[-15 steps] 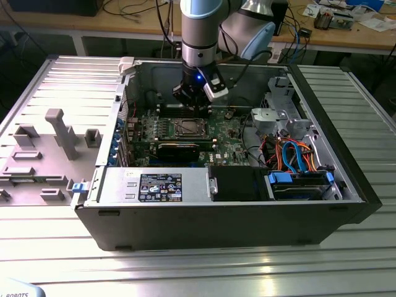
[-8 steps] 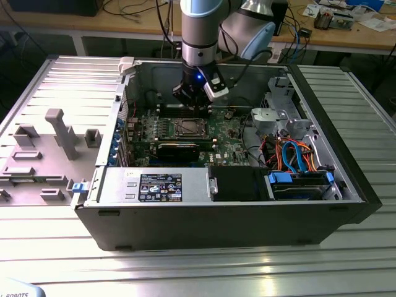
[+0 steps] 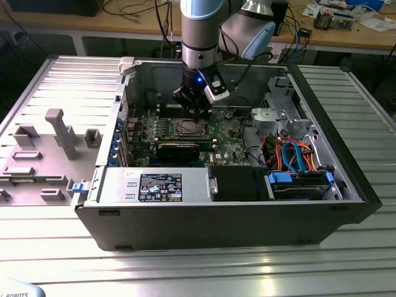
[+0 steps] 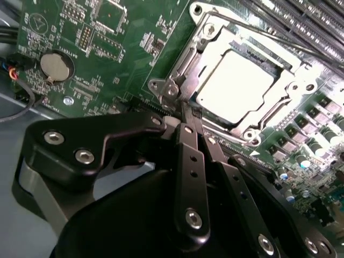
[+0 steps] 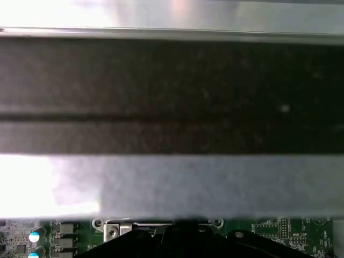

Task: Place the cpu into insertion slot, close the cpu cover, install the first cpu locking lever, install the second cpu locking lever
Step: 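Install the first cpu locking lever, then install the second cpu locking lever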

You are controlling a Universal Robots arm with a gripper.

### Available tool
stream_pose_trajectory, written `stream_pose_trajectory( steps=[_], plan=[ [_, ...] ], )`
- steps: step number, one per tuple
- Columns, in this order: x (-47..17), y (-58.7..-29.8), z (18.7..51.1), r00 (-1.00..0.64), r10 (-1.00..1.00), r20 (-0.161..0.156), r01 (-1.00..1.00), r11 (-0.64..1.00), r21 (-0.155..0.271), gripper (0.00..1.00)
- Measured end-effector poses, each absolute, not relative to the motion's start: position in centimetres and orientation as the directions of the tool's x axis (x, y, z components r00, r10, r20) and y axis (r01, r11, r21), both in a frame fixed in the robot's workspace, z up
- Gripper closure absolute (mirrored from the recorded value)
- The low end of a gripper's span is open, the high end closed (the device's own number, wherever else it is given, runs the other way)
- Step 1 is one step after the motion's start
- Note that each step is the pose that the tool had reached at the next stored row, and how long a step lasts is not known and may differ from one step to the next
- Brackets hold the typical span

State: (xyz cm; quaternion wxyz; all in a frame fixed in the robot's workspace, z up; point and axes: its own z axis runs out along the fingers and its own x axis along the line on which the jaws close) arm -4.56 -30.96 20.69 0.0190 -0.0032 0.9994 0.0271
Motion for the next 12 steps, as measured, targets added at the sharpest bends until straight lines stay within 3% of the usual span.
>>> stream_pose_trajectory(
  steps=[12],
  plan=[
    [-4.56,-31.31,20.69,-0.999,-0.005,-0.038,-0.008,0.999,0.054,0.89]
  ],
)
